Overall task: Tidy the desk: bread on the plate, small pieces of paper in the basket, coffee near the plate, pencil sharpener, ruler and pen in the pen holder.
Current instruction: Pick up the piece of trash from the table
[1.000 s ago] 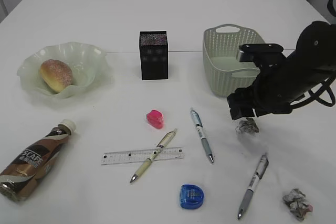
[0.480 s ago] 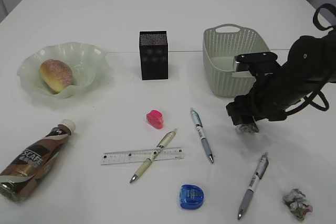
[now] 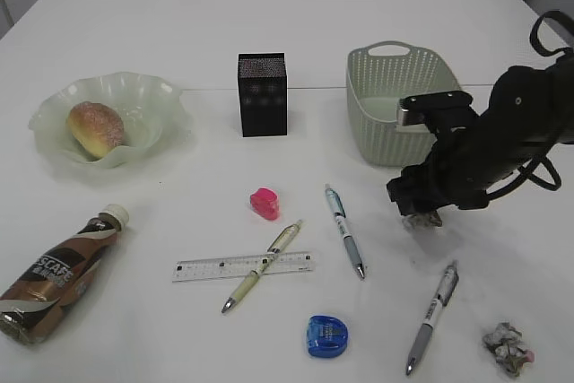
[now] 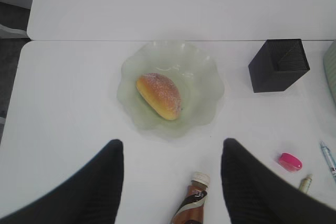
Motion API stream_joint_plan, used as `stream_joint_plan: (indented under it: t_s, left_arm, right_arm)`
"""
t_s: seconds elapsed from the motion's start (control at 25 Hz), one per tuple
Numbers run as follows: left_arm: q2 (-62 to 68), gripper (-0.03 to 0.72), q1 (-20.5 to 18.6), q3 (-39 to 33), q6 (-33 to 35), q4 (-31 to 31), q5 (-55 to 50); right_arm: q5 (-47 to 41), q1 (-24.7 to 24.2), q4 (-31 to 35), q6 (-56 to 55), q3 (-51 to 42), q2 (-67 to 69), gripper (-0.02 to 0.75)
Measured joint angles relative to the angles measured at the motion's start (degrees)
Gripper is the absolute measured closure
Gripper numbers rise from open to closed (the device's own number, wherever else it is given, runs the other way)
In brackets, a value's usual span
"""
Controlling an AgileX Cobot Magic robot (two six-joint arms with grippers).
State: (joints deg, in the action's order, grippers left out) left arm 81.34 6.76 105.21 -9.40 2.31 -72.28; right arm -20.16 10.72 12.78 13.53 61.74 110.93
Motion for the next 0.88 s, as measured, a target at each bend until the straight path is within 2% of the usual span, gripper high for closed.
stream_joint_plan:
  t_s: [0.2,0.88]
  left_arm:
    - [0.00,0.255,0.00,0.00,0.00,0.10,0.00]
    - [0.00,0.255,0.00,0.00,0.00,0.10,0.00]
  right_arm:
    - [0.02,0.00,-0.54,-0.79,0.32,0.13,0.290]
    - [-0.46,-0.32,-2.22,-2.05,0.32,2.36,0.286]
